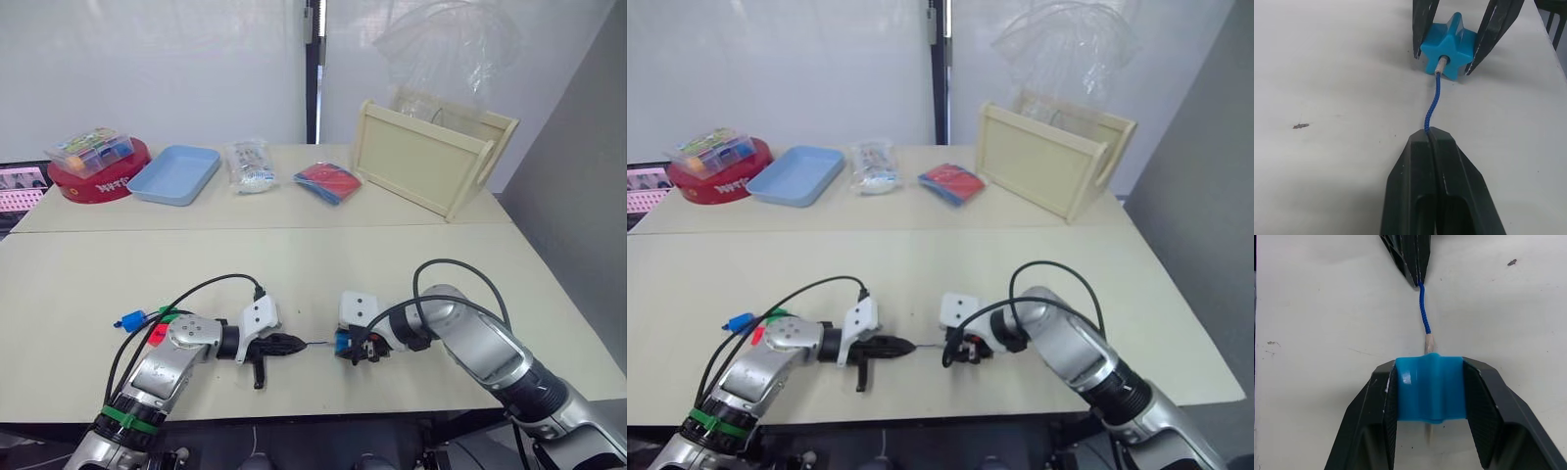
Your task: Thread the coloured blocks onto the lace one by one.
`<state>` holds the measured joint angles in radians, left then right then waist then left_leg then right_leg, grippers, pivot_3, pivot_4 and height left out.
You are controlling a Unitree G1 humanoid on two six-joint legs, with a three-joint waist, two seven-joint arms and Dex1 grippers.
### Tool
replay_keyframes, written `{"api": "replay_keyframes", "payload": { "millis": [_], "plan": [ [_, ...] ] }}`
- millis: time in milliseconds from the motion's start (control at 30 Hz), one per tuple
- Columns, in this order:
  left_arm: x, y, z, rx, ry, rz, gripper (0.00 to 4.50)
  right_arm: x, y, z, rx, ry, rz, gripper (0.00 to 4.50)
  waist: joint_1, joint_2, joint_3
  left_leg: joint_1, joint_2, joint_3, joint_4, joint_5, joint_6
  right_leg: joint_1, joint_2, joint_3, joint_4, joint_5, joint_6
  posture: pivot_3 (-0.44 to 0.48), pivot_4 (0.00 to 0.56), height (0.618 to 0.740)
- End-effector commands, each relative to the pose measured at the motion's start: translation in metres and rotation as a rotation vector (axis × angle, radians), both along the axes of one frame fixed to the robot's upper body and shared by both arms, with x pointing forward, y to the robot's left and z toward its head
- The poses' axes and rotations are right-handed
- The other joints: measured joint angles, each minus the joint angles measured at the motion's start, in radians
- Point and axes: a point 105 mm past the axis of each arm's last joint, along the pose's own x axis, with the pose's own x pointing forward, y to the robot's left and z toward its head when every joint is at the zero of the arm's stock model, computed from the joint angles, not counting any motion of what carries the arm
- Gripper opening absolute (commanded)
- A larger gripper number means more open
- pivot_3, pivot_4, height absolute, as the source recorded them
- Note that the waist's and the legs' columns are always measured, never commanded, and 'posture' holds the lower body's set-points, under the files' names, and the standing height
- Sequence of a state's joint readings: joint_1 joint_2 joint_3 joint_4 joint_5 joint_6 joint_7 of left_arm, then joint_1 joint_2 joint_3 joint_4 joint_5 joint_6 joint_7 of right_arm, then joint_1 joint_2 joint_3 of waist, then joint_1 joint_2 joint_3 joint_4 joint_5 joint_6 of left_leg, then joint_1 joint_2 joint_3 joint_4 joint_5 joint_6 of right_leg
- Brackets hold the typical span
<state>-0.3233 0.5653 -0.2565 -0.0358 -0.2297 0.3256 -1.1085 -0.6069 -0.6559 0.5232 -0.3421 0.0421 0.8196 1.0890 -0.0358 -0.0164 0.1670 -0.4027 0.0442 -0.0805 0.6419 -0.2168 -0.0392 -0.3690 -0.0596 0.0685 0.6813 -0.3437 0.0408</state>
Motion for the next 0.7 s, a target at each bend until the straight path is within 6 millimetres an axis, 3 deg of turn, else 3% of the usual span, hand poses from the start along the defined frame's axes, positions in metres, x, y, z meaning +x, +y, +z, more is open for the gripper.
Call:
{"api": "replay_keyframes", "payload": {
  "millis": [33,300,700],
  "plan": [
    [-0.005,-0.014,-0.012,0.017,0.029,-0.035,0.03,-0.012,0.005,-0.01,-0.009,0.063,0.039,1.43,0.005,0.0,0.0,0.0,0.0,0.0,0.0,0.0,0.0,0.001,0.0,0.0,0.0,0.0,0.0,0.0,0.15,0.74],
    [-0.006,-0.048,0.013,-0.113,0.013,-0.074,0.03,-0.014,0.005,-0.011,-0.017,0.068,0.034,1.43,0.011,0.0,-0.001,-0.001,0.0,0.0,0.0,0.0,0.0,0.0,0.0,0.0,0.0,0.0,0.0,0.0,0.15,0.74],
    [-0.001,-0.041,0.027,-0.111,-0.031,-0.049,0.03,-0.015,0.005,-0.011,-0.022,0.064,0.044,1.43,0.011,0.0,-0.001,0.0,0.0,0.0,0.0,0.0,0.0,0.0,0.0,0.0,-0.001,0.0,0.0,0.0,0.15,0.74]
  ]
}}
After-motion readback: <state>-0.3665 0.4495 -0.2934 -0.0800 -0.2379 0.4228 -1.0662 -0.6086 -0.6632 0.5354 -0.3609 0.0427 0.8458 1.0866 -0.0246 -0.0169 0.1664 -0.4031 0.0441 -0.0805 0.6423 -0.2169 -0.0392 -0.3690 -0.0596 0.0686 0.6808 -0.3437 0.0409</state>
